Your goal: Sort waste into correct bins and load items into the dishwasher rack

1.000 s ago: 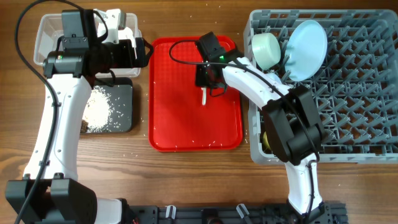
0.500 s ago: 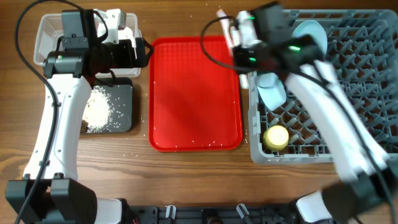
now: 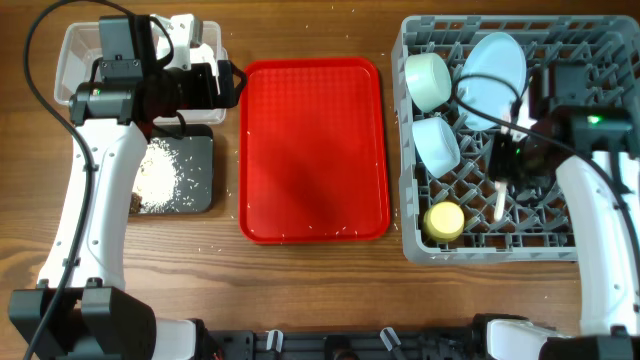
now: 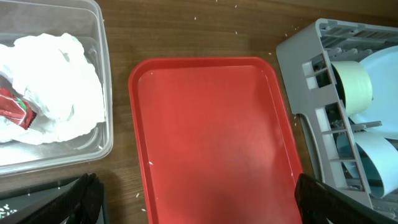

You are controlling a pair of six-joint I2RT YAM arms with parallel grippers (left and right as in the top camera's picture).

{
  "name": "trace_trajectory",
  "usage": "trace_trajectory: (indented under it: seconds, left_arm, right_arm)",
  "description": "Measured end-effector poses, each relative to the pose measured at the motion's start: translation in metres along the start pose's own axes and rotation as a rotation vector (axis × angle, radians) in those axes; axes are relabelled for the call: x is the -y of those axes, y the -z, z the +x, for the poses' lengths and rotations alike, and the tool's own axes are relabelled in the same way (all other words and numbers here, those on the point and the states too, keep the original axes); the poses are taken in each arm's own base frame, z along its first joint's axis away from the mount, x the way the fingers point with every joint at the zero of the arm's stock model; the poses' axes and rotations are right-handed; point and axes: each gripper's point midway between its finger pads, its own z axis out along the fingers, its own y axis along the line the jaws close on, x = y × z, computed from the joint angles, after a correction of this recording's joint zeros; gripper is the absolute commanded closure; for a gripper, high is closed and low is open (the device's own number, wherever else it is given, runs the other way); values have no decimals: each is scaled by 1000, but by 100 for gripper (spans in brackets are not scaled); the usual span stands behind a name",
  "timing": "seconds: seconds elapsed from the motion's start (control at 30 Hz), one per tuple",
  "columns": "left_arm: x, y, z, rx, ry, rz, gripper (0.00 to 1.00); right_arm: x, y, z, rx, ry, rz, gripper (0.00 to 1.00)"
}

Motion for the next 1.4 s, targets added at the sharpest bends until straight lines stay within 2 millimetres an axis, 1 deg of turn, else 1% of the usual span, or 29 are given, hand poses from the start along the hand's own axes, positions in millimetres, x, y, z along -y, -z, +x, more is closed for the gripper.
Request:
trace_trajectory:
  seconds: [0.03, 0.07, 0.1, 0.13, 0.17, 0.2, 0.4, 0.47, 0.53, 0.6, 0.63, 0.67, 0.7, 0.77, 0.8, 0.83, 0.87, 0.9, 0.97, 1.0, 1.07, 1.13, 1.2, 1.27, 1.33, 1.37, 1.4]
  left_arm:
    - [0, 0, 0, 0, 0, 0, 0]
    - [0, 0, 0, 0, 0, 0, 0]
    - [0, 0, 0, 1, 0, 0, 0]
    - [0, 0, 0, 1, 0, 0, 0]
    - [0, 0, 0, 1, 0, 0, 0]
    - [0, 0, 0, 1, 0, 0, 0]
    - [0, 0, 0, 1, 0, 0, 0]
    - [0, 0, 0, 1, 0, 0, 0]
    - [0, 0, 0, 0, 0, 0, 0]
    - [0, 0, 0, 1, 0, 0, 0]
    - [0, 0, 0, 1, 0, 0, 0]
    - [0, 0, 0, 0, 0, 0, 0]
    - [0, 0, 0, 1, 0, 0, 0]
    - [0, 0, 0, 0, 0, 0, 0]
    - [0, 0, 0, 1, 0, 0, 0]
    - [0, 0, 0, 1, 0, 0, 0]
    - [0, 0, 0, 1, 0, 0, 0]
    - [0, 0, 0, 1, 0, 0, 0]
    - [0, 0, 0, 1, 0, 0, 0]
    - [0, 0, 0, 1, 0, 0, 0]
    - [0, 0, 0, 1, 0, 0, 0]
    - [0, 0, 0, 1, 0, 0, 0]
    - [0, 0, 0, 0, 0, 0, 0]
    - [0, 0, 0, 1, 0, 0, 0]
    - [0, 0, 0, 0, 0, 0, 0]
    - [0, 0, 0, 1, 0, -1, 0]
    - [0, 0, 0, 1, 0, -2, 0]
  right_arm:
    - [4, -11, 4, -12, -4, 18, 95]
    - [6, -18, 6, -22, -3, 32, 92]
    - [9, -26, 10, -33, -3, 48, 82]
    - [11, -29, 12, -37, -4, 59, 57]
    - [12, -29, 11, -33, -9, 66, 44]
    - [13, -29, 9, -26, -14, 71, 38]
    - [13, -29, 4, -4, -18, 73, 37]
    - [10, -25, 0, 8, -9, 57, 37]
    - [-5, -2, -19, 80, 37, -26, 36]
    - [-24, 31, -36, 180, 104, -141, 33]
    - [-34, 54, -44, 247, 135, -202, 16]
    - [-40, 71, -47, 291, 148, -244, 0]
    - [-49, 100, -52, 373, 161, -308, 0]
    - [-59, 154, -58, 533, 147, -406, 0]
    - [-62, 182, -57, 615, 120, -456, 0]
    - [-63, 206, -50, 673, 80, -505, 0]
    - [-63, 218, -43, 692, 47, -538, 0]
    - [-62, 223, -36, 694, 20, -557, 0]
    - [-60, 222, -28, 675, 9, -553, 0]
    - [-54, 214, -22, 643, -7, -515, 0]
    - [-47, 208, -19, 634, -7, -462, 0]
    - [-39, 209, -26, 689, 43, -399, 0]
    - [-38, 213, -39, 788, 113, -366, 0]
    - [-37, 197, -42, 866, 168, -331, 0]
    - [-36, 180, -38, 941, 181, -328, 0]
    - [-36, 173, -33, 963, 180, -329, 0]
    - [-34, 156, -21, 1011, 174, -336, 0]
